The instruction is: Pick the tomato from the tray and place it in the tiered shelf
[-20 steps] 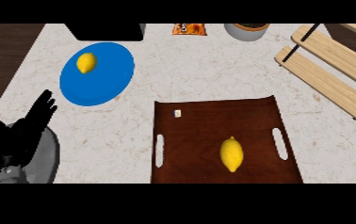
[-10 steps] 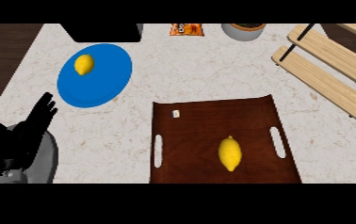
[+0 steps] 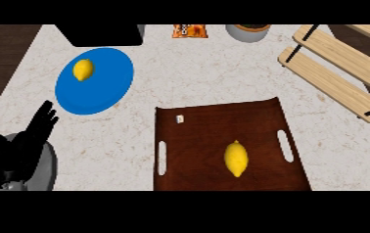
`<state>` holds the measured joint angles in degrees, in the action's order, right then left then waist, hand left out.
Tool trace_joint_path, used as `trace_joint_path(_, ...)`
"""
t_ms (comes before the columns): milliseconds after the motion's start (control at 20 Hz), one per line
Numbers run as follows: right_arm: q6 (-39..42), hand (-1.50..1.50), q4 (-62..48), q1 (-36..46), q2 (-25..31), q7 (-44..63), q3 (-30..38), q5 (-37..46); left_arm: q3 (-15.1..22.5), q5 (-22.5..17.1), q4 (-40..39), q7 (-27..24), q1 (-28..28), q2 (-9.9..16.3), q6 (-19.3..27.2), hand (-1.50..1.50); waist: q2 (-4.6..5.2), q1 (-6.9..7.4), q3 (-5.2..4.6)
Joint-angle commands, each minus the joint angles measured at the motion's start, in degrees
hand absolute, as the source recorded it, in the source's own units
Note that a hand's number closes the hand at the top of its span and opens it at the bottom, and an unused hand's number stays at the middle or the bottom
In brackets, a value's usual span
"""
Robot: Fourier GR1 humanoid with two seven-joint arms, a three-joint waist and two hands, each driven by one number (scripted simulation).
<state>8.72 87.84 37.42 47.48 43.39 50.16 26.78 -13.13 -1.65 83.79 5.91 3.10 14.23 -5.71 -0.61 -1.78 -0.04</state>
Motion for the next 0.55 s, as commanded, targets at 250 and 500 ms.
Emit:
trace_joint_path(250,23.72,-1.50,10.62,-10.75,12.32,12.16,21.99,-14.81,-1.61,-1.13,0.66,1.10,1.30,0.49,-0.32,0.00,-0.42,-2.01,0.03)
trace_joint_path(500,34.59,-1.50,8.93,-17.57,15.24,9.58,38.85,-21.94,-3.51,-2.54,2.37,3.25,1.94,2.00,-0.74,0.00,-0.73,-3.23,0.11)
